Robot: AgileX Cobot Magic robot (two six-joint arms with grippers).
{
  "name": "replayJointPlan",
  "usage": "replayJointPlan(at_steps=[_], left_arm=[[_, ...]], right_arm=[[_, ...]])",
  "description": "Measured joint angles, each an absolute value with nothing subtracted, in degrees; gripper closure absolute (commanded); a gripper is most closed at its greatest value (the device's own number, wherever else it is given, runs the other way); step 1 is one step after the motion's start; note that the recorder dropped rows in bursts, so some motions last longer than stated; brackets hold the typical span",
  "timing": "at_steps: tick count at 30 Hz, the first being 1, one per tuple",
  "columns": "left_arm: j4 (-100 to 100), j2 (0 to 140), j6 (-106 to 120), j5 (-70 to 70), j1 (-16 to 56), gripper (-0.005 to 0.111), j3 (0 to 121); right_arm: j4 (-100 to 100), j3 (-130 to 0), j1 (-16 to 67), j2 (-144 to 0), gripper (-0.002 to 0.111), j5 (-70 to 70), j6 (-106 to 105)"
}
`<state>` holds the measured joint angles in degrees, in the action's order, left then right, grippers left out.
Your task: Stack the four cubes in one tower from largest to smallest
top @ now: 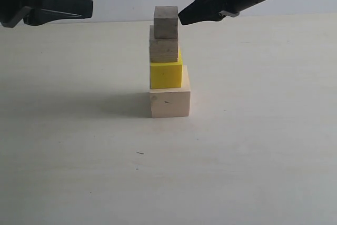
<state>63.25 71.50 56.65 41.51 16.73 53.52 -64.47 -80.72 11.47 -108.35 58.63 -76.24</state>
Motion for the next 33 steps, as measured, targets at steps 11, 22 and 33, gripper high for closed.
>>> replayJointPlan(at_steps=[11, 22, 33], left_arm=[[63.25, 71.50, 56.65, 41.51, 16.73, 0.107, 53.52], [63.24, 69.85, 57.15, 29.11, 16.73, 0.107, 53.52], [67.61, 68.21, 65.08, 15.94, 16.73, 0.107, 51.74]], right_arm=[[-64.51, -80.72, 11.47, -109.11, 0.108, 57.66, -76.49], [-59.12, -61.85, 4.99, -88.52, 0.108, 21.42, -59.27], [-60.49, -43.01, 4.85, -52.68, 0.108, 9.79, -59.74]])
